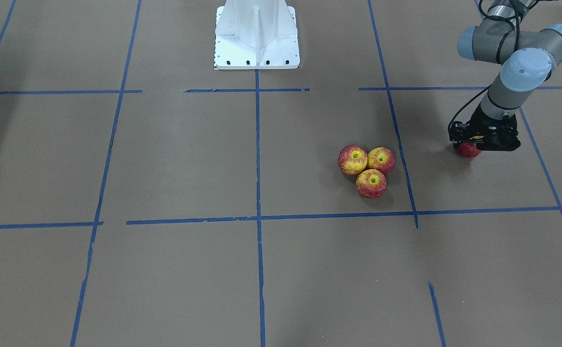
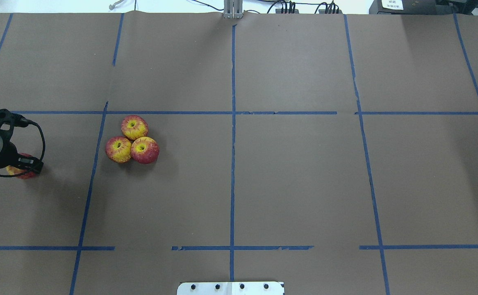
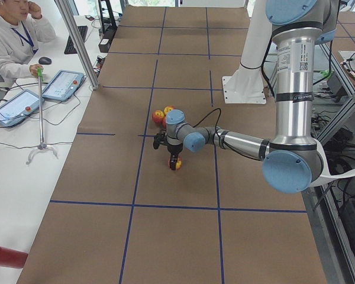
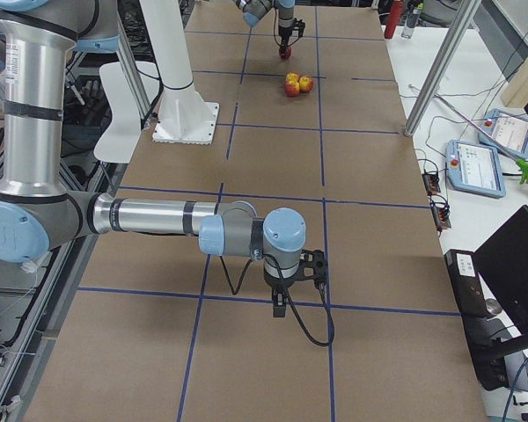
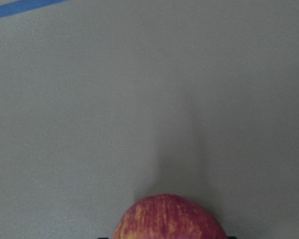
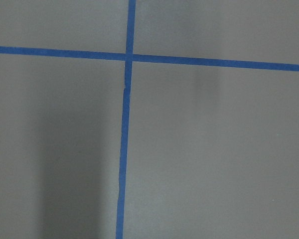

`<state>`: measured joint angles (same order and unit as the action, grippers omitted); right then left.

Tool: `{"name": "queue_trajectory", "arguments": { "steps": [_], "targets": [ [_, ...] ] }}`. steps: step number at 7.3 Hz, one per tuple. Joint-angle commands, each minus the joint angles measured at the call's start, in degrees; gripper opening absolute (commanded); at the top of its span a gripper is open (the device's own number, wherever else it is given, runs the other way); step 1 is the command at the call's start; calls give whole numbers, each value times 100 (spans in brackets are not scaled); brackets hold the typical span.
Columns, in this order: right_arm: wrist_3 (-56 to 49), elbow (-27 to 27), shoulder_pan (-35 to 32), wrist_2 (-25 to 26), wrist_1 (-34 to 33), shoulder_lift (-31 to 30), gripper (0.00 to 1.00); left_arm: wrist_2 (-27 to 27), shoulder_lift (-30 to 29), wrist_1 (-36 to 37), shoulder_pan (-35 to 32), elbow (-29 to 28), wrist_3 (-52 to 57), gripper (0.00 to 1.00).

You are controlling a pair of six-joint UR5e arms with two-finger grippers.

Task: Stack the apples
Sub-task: 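Lower the left gripper onto the lone apple and close on it, then lift the apple with the left gripper and carry it over the three-apple cluster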

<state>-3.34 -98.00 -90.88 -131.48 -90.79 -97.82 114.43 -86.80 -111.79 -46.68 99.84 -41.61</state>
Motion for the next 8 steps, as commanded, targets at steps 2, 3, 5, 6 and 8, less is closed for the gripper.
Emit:
{"name": "queue_trajectory", "arguments": {
  "steps": [2, 3, 5, 6, 8],
  "targets": [
    [-9, 0, 0, 0, 0, 0, 100, 531, -116, 314, -25, 1103, -66, 0],
    [0, 0, 0, 0, 0, 0, 100, 962, -622, 377, -52, 1134, -571, 0],
    [-9, 0, 0, 0, 0, 0, 100, 976, -1624, 752, 1, 1046, -1680, 0],
    [0, 0, 0, 0, 0, 0, 100, 941, -2151, 1199, 1, 811, -1683, 0],
    [-9, 0, 0, 0, 0, 0, 100, 897, -2674, 1318, 45, 196, -1692, 0]
  ]
}}
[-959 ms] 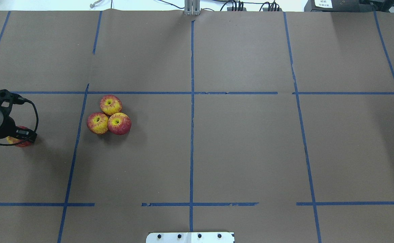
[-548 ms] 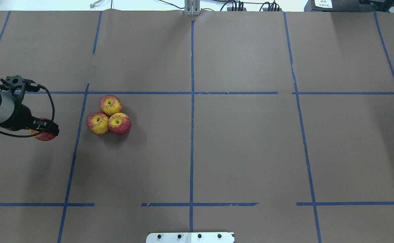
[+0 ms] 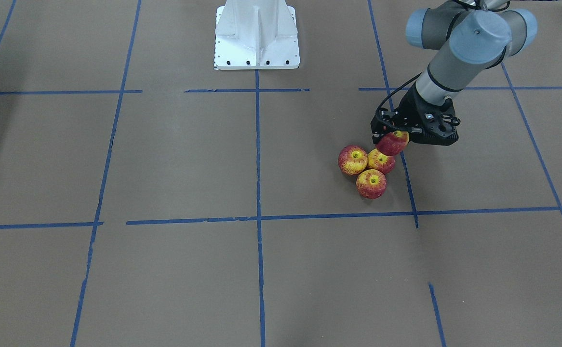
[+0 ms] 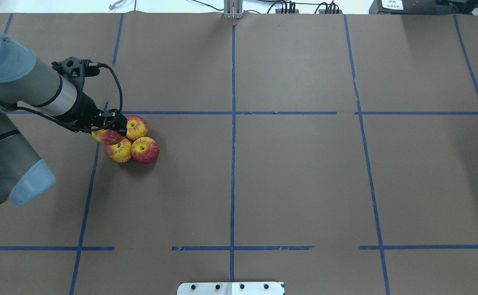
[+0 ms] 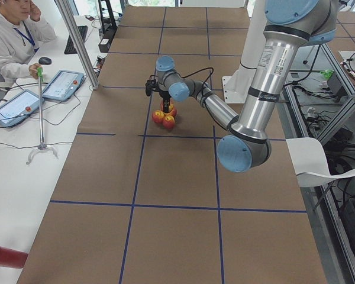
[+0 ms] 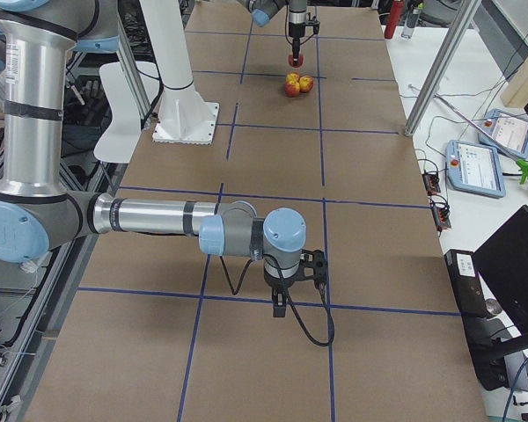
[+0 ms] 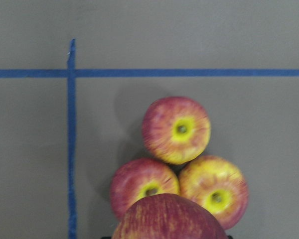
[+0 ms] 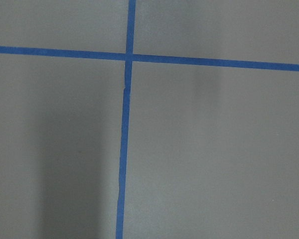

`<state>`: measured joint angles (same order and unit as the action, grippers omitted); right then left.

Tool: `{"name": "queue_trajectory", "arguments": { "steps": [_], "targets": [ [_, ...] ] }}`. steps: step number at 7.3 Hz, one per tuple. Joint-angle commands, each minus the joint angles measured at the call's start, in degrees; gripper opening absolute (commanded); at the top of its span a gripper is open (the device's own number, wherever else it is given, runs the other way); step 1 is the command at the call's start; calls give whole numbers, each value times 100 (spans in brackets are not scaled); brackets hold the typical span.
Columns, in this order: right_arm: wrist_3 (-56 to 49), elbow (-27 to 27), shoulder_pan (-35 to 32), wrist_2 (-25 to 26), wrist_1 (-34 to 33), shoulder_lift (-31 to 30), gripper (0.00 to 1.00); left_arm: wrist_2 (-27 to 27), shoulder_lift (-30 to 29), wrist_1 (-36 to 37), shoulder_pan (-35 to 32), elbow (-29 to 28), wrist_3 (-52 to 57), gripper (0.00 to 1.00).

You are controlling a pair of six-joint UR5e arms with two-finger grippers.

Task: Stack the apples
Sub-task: 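Lift the apple with the left gripper and carry it over the three-apple cluster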

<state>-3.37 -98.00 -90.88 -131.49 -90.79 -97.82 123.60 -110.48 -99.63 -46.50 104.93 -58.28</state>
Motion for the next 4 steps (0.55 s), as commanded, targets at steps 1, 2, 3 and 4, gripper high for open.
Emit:
{"name": "queue_trajectory", "arguments": {
  "steps": [1, 2, 3, 4],
  "targets": [
    [2, 0, 0, 0, 0, 0, 100, -20, -299, 110, 26, -367, -17, 0],
    [3, 0, 0, 0, 0, 0, 100, -46, -299, 119, 61, -385, -26, 0],
    [-6, 0, 0, 0, 0, 0, 100, -255, -290, 119, 244, -437, -78, 0],
    [2, 0, 0, 0, 0, 0, 100, -379, -307, 102, 359, -568, -87, 0]
  ]
}}
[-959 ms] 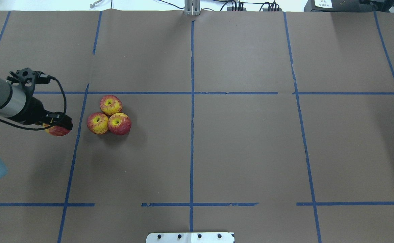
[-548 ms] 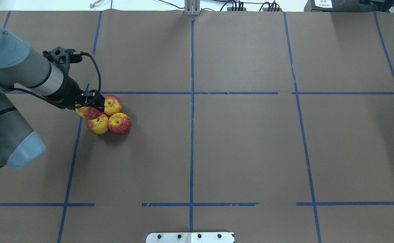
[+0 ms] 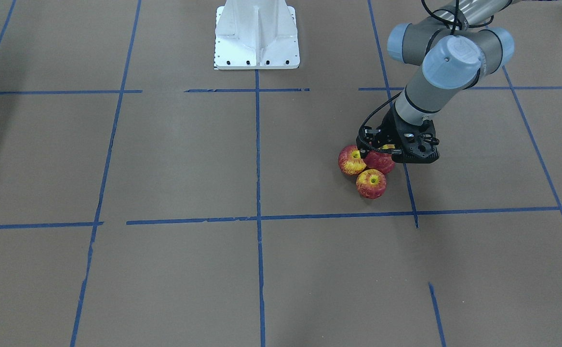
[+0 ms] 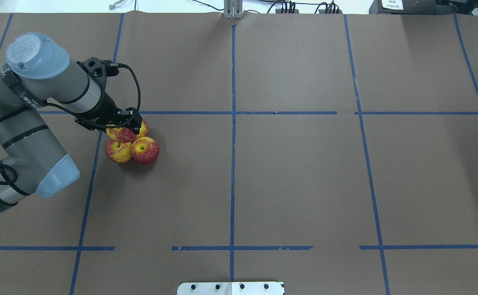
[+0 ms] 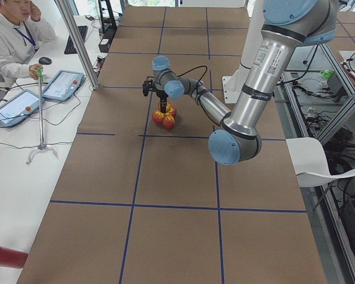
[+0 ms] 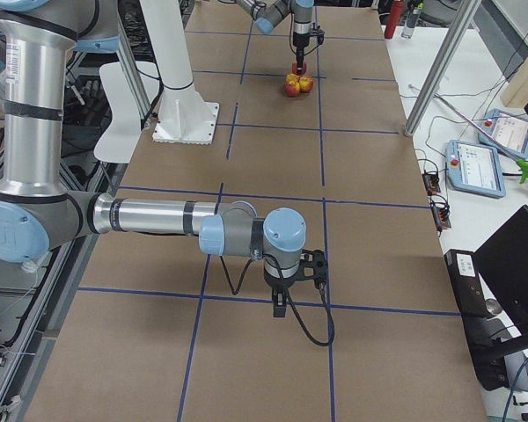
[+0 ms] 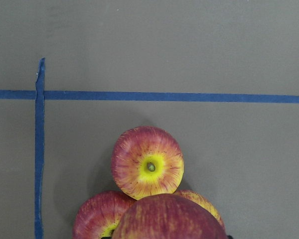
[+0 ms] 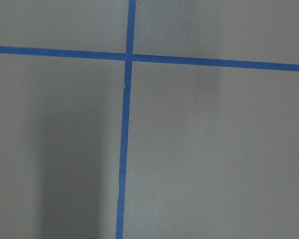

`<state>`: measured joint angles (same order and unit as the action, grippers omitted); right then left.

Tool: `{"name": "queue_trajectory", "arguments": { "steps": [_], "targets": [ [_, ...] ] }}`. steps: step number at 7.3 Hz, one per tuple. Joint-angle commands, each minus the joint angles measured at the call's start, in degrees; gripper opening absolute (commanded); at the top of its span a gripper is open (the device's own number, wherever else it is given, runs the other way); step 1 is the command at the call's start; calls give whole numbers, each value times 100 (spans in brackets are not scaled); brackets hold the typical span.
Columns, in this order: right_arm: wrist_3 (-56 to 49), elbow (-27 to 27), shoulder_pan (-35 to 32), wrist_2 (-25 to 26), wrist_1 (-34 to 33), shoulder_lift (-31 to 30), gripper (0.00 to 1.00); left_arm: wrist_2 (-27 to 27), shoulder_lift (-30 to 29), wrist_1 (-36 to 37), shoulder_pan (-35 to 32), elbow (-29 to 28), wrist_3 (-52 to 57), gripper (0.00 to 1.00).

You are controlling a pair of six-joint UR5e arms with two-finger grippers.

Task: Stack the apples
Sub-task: 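Lower the apple onto the top of the cluster and open the left gripper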

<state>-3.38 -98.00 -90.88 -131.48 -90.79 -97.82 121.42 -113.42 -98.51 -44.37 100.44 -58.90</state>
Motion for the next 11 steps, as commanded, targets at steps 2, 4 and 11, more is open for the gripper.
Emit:
{"name": "queue_trajectory", "arguments": {
  "steps": [2, 4, 11],
  "targets": [
    [4, 0, 0, 0, 0, 0, 100, -162, -4, -10, 148, -121, -25, 0],
    [4, 0, 0, 0, 0, 0, 100, -171, -13, -19, 148, -113, -16, 67],
    [4, 0, 0, 0, 0, 0, 100, -110, 597, 16, -700, 920, 594, 100]
  ]
}}
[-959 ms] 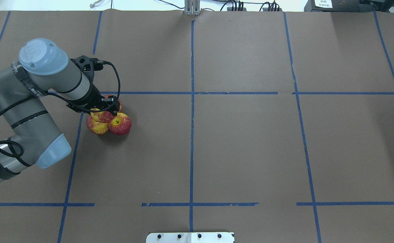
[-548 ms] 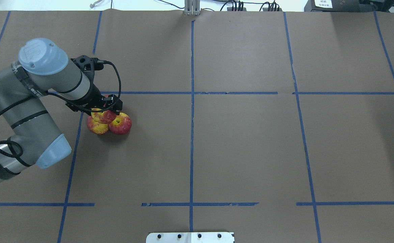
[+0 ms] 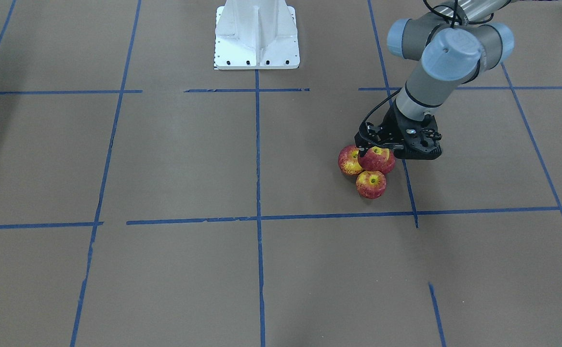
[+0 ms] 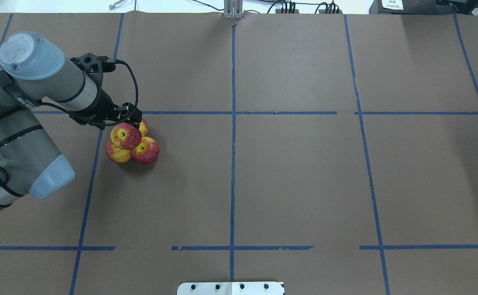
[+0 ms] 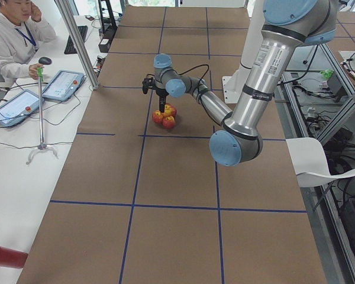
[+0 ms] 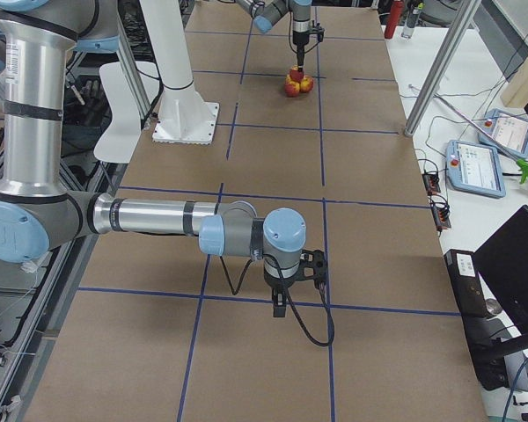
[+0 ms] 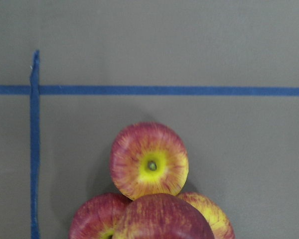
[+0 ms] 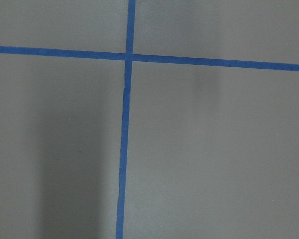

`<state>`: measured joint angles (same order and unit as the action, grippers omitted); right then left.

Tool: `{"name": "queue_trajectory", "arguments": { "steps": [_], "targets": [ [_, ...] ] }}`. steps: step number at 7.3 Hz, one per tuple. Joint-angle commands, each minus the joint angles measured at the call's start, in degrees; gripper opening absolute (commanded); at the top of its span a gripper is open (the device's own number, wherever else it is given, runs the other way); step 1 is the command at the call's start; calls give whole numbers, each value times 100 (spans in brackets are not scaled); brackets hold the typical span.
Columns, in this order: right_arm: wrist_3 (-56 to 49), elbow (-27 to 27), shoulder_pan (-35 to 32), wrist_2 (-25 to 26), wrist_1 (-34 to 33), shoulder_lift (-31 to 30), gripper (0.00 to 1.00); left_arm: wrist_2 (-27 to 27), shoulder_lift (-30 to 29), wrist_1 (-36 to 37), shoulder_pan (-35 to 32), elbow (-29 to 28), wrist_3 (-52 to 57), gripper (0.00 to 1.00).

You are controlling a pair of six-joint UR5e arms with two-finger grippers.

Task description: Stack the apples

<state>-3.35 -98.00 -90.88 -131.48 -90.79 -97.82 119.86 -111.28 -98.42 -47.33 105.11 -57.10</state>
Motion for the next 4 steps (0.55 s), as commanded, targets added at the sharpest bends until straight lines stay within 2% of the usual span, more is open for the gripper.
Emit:
{"name": "queue_trajectory", "arguments": {
  "steps": [1, 3, 4],
  "targets": [
    [-8, 0, 0, 0, 0, 0, 100, 124, 1032, -2, -914, 910, 1298, 100],
    [1, 0, 0, 0, 0, 0, 100, 1025, 2176, -55, -2362, 819, 3894, 100],
    [1, 0, 0, 0, 0, 0, 100, 1100, 2338, 15, -2934, 504, 4952, 100]
  ]
}}
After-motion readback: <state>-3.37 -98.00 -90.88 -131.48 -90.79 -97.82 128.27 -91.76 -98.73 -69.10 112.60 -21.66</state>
